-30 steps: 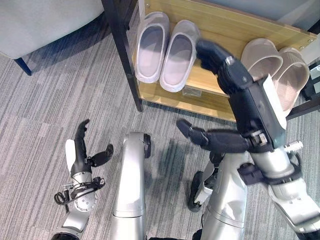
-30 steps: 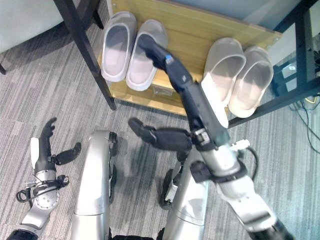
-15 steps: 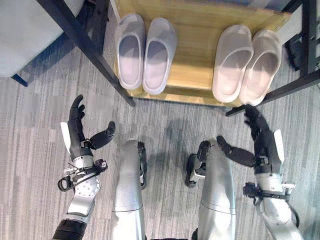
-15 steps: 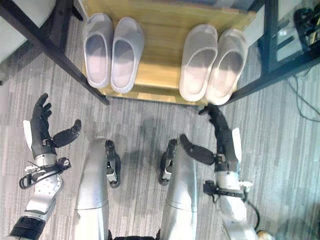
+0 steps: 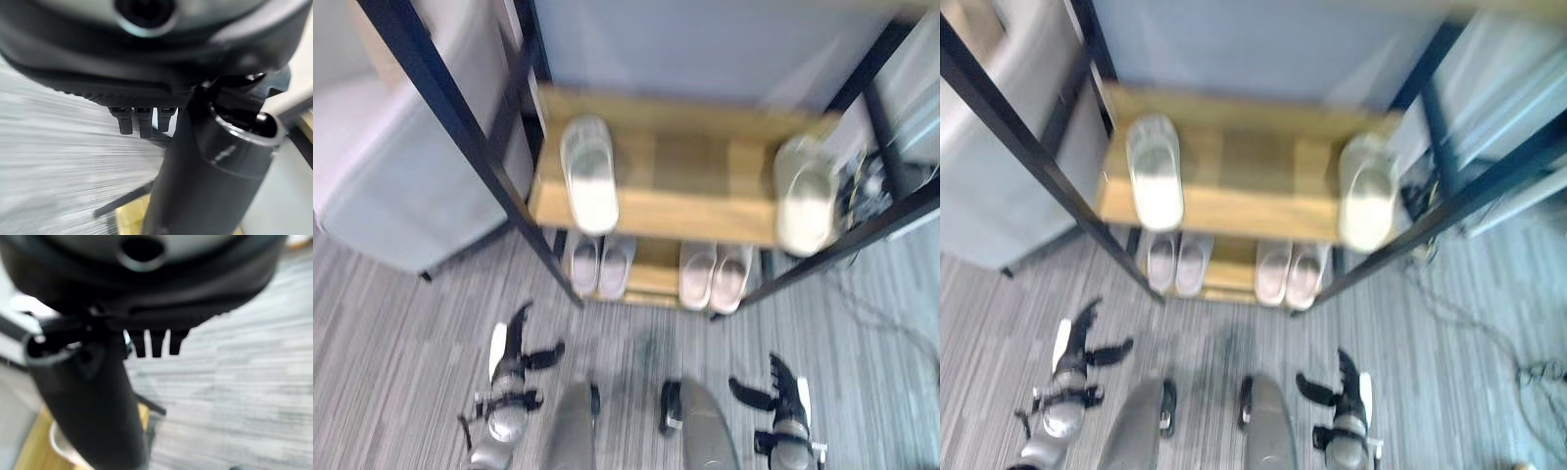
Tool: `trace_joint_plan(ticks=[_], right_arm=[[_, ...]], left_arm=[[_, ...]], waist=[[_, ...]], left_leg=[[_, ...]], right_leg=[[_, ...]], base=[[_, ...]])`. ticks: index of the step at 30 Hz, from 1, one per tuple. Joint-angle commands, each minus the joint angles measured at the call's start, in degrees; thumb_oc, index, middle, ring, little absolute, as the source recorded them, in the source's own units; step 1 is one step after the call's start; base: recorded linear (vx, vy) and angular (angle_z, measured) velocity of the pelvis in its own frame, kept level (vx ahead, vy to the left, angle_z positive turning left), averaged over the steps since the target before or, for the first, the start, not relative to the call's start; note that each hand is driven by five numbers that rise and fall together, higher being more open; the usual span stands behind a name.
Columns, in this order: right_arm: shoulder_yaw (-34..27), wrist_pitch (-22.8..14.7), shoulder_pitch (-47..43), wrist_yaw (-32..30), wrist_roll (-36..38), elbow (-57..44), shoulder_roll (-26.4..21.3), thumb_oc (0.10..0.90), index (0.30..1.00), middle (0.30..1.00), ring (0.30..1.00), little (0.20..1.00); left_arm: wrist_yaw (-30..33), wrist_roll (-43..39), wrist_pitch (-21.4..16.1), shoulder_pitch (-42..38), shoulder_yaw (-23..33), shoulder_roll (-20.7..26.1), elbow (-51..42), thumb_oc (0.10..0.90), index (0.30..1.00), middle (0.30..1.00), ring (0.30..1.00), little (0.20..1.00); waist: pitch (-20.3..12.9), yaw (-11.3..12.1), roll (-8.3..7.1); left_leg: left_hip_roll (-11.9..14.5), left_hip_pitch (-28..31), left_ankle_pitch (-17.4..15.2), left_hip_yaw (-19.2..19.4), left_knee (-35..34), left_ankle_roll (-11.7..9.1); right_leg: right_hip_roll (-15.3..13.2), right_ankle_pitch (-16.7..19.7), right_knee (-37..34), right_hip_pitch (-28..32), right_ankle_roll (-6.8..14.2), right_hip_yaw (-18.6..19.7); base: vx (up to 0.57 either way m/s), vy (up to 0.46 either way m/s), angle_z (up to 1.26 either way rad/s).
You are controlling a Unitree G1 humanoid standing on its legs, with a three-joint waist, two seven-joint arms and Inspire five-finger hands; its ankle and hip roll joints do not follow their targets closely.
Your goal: Arrange the slippers neatly on the shoe rack.
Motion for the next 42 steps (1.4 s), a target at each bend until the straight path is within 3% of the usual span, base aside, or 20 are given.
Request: trace_joint_plan(ticks=[1, 5, 9, 16, 19, 22, 23, 24, 27, 29, 32, 35, 37, 38, 42], right_arm=[[-1.01, -0.84, -0.04, -0.33, 0.31, -1.21, -3.13, 0.800, 0.900, 0.900, 0.900, 0.900], [-0.34, 0.22, -0.47, 1.66, 1.58, 8.25, -2.10, 0.800, 0.900, 0.900, 0.900, 0.900], [0.02, 1.64, -0.26, 3.10, 1.77, 14.99, -2.41, 0.800, 0.900, 0.900, 0.900, 0.900], [0.69, 2.70, -1.21, 3.44, 2.25, 18.06, -2.75, 0.800, 0.900, 0.900, 0.900, 0.900], [1.87, 3.34, -1.29, 3.30, 1.61, 18.32, -2.70, 0.800, 0.900, 0.900, 0.900, 0.900], [2.09, 4.09, -1.43, 3.55, 1.47, 17.79, -3.79, 0.800, 0.900, 0.900, 0.900, 0.900], [2.10, 4.09, -1.42, 3.55, 1.47, 17.78, -3.78, 0.800, 0.900, 0.900, 0.900, 0.900], [1.56, 4.35, -1.68, 3.72, 1.66, 17.57, -4.75, 0.800, 0.900, 0.900, 0.900, 0.900], [0.59, 4.69, -1.67, 4.42, 2.31, 17.64, -5.68, 0.800, 0.900, 0.900, 0.900, 0.900], [0.29, 5.05, -1.77, 5.15, 3.22, 18.07, -6.19, 0.800, 0.900, 0.900, 0.900, 0.900], [-0.87, 5.63, -2.43, 6.53, 4.95, 18.64, -6.83, 0.800, 0.900, 0.900, 0.900, 0.900], [-0.96, 5.99, -2.90, 7.50, 5.81, 18.56, -6.51, 0.800, 0.900, 0.900, 0.900, 0.900], [-0.30, 6.24, -3.21, 7.71, 5.45, 18.65, -6.34, 0.800, 0.900, 0.900, 0.900, 0.900], [0.50, 6.23, -3.26, 8.15, 4.85, 18.56, -6.24, 0.800, 0.900, 0.900, 0.900, 0.900], [1.10, 6.62, -3.14, 8.90, 4.99, 18.39, -5.56, 0.800, 0.900, 0.900, 0.900, 0.900]], left_arm=[[-2.51, 1.25, -0.37, -0.85, -1.93, 1.07, -1.12, 0.800, 0.900, 0.900, 0.900, 0.900], [-5.26, 1.90, 0.20, -2.10, -3.97, -0.47, 4.54, 0.800, 0.900, 0.900, 0.900, 0.900], [-8.77, 3.18, 0.15, -2.99, -8.19, -1.29, 3.86, 0.800, 0.900, 0.900, 0.900, 0.900], [-9.55, 3.47, 0.57, -3.01, -10.90, -3.10, 2.45, 0.800, 0.900, 0.900, 0.900, 0.900], [-11.16, -1.62, 2.20, -3.41, -11.25, -5.98, 3.04, 0.800, 0.900, 0.900, 0.900, 0.900], [-15.18, -2.22, 3.51, -2.08, -16.05, -4.55, -8.39, 0.800, 0.900, 0.900, 0.900, 0.900], [-15.19, -2.22, 3.54, -2.07, -16.05, -4.53, -8.42, 0.800, 0.900, 0.900, 0.900, 0.900], [-18.73, 0.96, 4.61, -1.19, -19.04, -1.51, -16.28, 0.800, 0.900, 0.900, 0.900, 0.900], [-24.14, 2.60, 6.06, 2.58, -18.18, 4.00, -31.37, 0.800, 0.900, 0.900, 0.900, 0.900], [-26.64, 0.96, 6.47, 3.69, -18.05, 5.01, -34.81, 0.800, 0.900, 0.900, 0.900, 0.900], [-29.67, 1.02, 7.16, 2.78, -17.96, 6.53, -38.95, 0.800, 0.900, 0.900, 0.900, 0.900], [-29.36, 0.18, 5.90, 2.01, -15.08, 8.06, -46.59, 0.800, 0.900, 0.900, 0.900, 0.900], [-28.52, -1.11, 5.13, 1.77, -13.79, 8.52, -49.37, 0.800, 0.900, 0.900, 0.900, 0.900], [-29.46, -5.73, 3.66, 0.74, -13.91, 8.44, -53.14, 0.800, 0.900, 0.900, 0.900, 0.900], [-28.60, -9.40, 2.37, -4.02, -14.64, 8.57, -56.10, 0.800, 0.900, 0.900, 0.900, 0.900]], waist=[[-2.97, 0.97, -0.20], [-5.99, 0.45, 0.02], [-9.57, -0.01, 1.39], [-11.14, 0.05, 3.03], [-11.20, -0.11, 3.66], [-10.45, -0.12, 4.29], [-10.44, -0.12, 4.29], [-9.82, -0.11, 4.81], [-7.80, 0.66, 4.98], [-6.38, 1.05, 4.69], [-6.07, 0.78, 4.55], [-6.24, 1.00, 4.83], [-6.29, 1.42, 4.88], [-6.67, 1.44, 5.00], [-7.63, 0.66, 5.09]], left_leg=[[0.13, 1.42, 5.95, -3.66, -5.97, -0.03], [-0.18, 9.81, 11.73, -2.39, -18.96, -1.69], [-0.50, 18.71, 14.43, -1.23, -32.01, -2.17], [0.71, 24.16, 18.71, -0.36, -41.36, -2.62], [1.70, 24.84, 20.47, -0.15, -43.28, -3.23], [2.69, 24.55, 21.89, -0.55, -43.69, -3.90], [2.69, 24.57, 21.89, -0.56, -43.69, -3.90], [3.38, 23.56, 22.86, -0.70, -43.19, -4.26], [4.74, 21.60, 22.08, -1.78, -39.13, -4.83], [3.49, 20.83, 20.01, -2.70, -35.20, -4.32], [-0.64, 19.17, 17.65, -2.70, -32.39, -2.96], [-3.99, 17.87, 16.95, 0.45, -32.70, -1.70], [-4.94, 18.35, 16.61, -0.05, -33.40, -1.23], [-6.48, 19.31, 16.18, -1.93, -34.48, -0.56], [-6.44, 21.30, 16.89, -0.94, -36.85, 0.22]], right_leg=[[-2.31, 5.27, -8.79, 6.30, 2.38, -1.08], [-0.41, 9.81, -19.65, 13.10, 3.08, -2.05], [1.73, 12.14, -30.26, 20.22, 3.71, -2.81], [4.03, 13.28, -38.47, 25.70, 3.70, -2.70], [5.05, 13.39, -40.34, 26.95, 3.35, -2.63], [6.35, 13.14, -41.48, 27.85, 2.93, -2.94], [6.35, 13.14, -41.49, 27.87, 2.93, -2.94], [7.01, 13.25, -42.14, 27.89, 2.71, -3.15], [7.94, 12.86, -42.87, 28.89, 1.83, -2.60], [7.56, 12.65, -42.43, 29.23, 1.62, -2.18], [6.63, 12.85, -42.51, 29.45, 1.88, -2.54], [6.67, 13.13, -42.00, 29.09, 2.01, -2.34], [6.82, 13.25, -41.48, 28.54, 2.11, -1.55], [7.18, 13.38, -41.06, 28.02, 2.24, -0.65], [7.51, 13.45, -40.79, 28.11, 2.38, 1.13]], base=[[0.12, -0.037, 0.03], [0.16, -0.059, 0.03], [0.09, -0.072, 0.05], [-0.03, -0.092, -0.02], [-0.07, -0.113, -0.03], [-0.08, -0.108, -0.02], [-0.15, -0.124, 0.01], [-0.15, -0.108, 0.08], [-0.18, -0.160, 0.04], [-0.08, -0.098, -0.01], [-0.03, -0.028, -0.12], [0.01, 0.015, -0.01], [0.03, 0.039, -0.07], [0.09, 0.052, -0.23], [0.13, 0.075, -0.24]])
